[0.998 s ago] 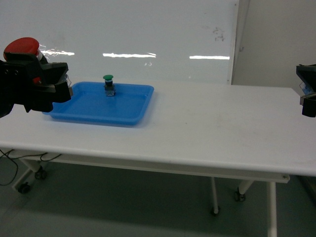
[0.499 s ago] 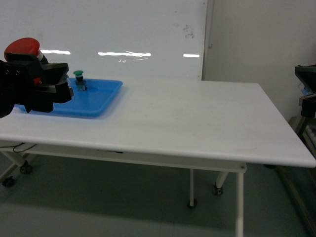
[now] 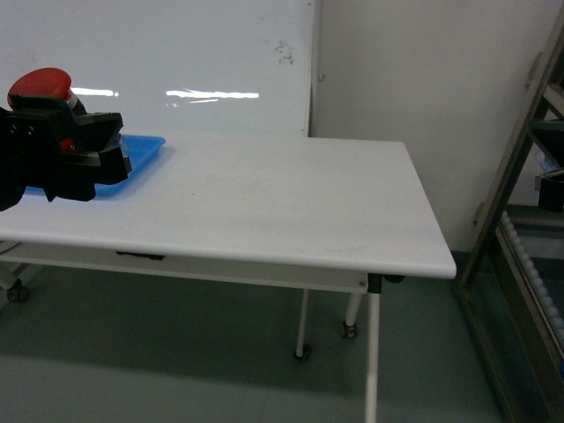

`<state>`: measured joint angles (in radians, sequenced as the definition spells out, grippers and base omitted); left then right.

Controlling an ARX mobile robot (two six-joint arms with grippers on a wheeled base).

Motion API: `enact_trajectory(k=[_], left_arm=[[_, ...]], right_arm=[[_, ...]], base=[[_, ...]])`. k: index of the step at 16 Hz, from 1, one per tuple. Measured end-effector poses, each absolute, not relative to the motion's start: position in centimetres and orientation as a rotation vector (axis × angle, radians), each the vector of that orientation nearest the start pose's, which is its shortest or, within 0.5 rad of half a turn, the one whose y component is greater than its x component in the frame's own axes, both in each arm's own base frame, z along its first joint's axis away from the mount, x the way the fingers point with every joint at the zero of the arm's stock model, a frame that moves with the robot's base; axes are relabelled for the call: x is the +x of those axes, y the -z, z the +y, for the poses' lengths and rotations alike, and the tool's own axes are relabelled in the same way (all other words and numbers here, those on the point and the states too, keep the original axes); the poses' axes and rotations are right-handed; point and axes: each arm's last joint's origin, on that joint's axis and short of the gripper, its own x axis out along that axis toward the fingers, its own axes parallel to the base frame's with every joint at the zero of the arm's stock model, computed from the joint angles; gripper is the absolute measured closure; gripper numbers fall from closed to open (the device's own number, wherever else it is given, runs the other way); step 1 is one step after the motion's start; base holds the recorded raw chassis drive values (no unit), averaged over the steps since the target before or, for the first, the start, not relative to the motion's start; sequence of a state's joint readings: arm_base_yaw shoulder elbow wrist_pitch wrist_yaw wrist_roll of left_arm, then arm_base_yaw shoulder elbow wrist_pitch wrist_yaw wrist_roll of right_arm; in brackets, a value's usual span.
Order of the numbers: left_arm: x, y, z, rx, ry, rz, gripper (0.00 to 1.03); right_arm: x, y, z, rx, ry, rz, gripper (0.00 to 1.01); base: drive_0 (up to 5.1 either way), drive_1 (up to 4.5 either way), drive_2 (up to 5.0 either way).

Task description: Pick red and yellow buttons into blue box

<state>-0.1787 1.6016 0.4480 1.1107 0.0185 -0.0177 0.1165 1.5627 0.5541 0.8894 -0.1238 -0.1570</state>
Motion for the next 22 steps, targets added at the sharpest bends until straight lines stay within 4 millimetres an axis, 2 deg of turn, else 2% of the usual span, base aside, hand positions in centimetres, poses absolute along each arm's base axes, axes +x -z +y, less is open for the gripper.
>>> enact_trajectory(k=[16,22], left_arm=[[27.41,-16.34,-5.03,-0.014,0.198,0.045,0.79],[27.41,-16.35,-5.03,-0.014,0.198,0.043,0.79]], right_arm=[[29.26,-18.09,3.8,-0.156,-0.249,0.099,0.73],[29.26,-18.09,3.79,-0.156,-0.249,0.099,0.73]], base=[[4.6,-3.91,-0.6],[5.1,-2.3,-2.3]])
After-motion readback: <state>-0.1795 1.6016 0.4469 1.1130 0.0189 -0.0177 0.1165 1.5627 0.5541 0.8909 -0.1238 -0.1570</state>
